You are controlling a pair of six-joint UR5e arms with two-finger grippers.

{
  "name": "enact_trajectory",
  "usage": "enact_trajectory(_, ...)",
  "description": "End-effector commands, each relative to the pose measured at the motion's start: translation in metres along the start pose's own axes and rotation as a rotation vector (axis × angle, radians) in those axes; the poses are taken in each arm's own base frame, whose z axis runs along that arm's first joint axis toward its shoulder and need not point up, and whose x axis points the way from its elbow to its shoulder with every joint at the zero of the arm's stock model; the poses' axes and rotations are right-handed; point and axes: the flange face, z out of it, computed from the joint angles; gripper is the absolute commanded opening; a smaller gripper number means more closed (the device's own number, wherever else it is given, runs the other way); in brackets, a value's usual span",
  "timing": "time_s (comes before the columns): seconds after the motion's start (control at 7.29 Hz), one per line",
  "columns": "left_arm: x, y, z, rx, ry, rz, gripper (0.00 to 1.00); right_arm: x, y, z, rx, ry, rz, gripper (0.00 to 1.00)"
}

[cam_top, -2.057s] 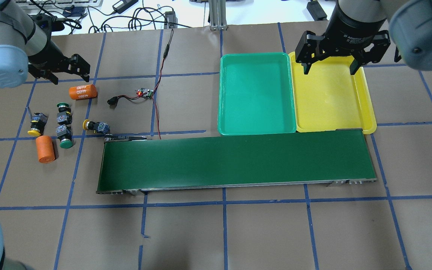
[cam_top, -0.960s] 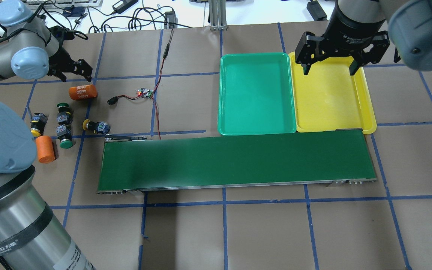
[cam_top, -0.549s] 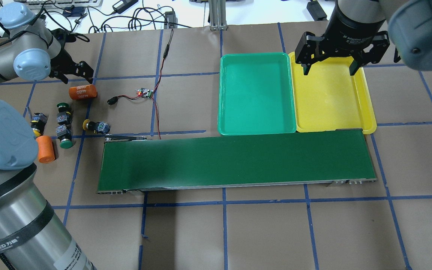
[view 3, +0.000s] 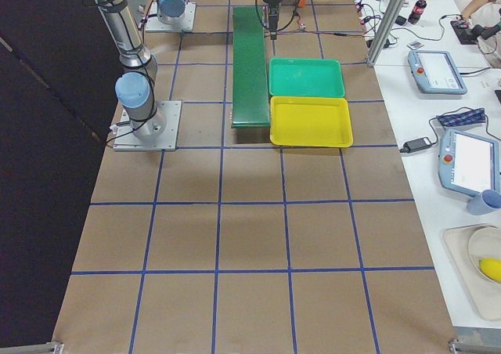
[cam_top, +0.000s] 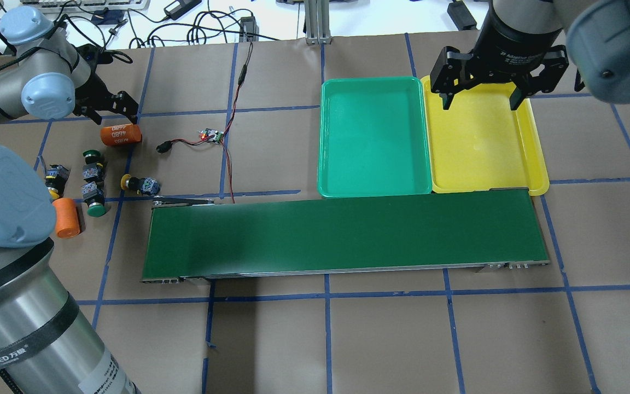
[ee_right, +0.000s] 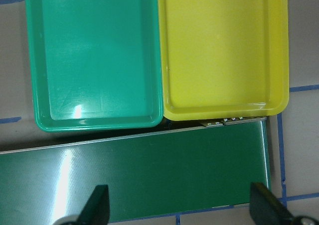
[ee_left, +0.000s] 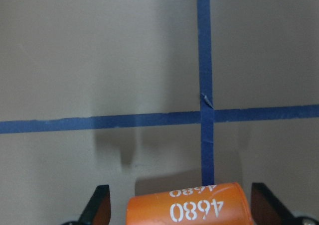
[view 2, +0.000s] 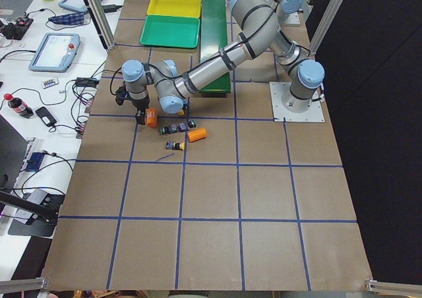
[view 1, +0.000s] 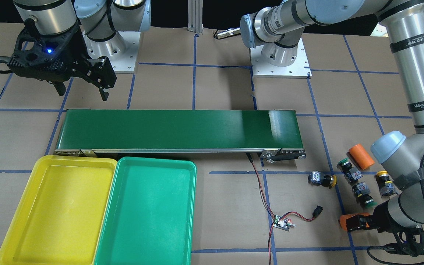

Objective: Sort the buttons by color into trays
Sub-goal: 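Carry the orange cylinder with the left gripper over the conveyor belt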

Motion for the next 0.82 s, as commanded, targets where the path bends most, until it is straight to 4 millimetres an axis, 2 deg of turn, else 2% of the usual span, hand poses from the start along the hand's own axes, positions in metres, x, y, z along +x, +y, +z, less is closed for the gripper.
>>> enact_trajectory(0.0,0.001,0.003,0.006,-0.01,0.004,0.0,1.0,0.0,0.0,0.0,0.0,0.0,0.0,1.0)
enact_trajectory(0.41,0.0,0.006,0.017,-0.042,0.0,-0.002,1.0,0.0,0.0,0.0,0.0,0.0,0.0,1.0)
enact_trajectory(0.55,0.002,0.008,0.019,-0.062,0.01,-0.001,0.41,0.0,0.0,0.0,0.002,0.0,0.0,1.0)
enact_trajectory(0.69,0.001,0.009,0.014,-0.067,0.012,-0.002,0.0,0.0,0.0,0.0,-0.001,0.0,0.0,1.0)
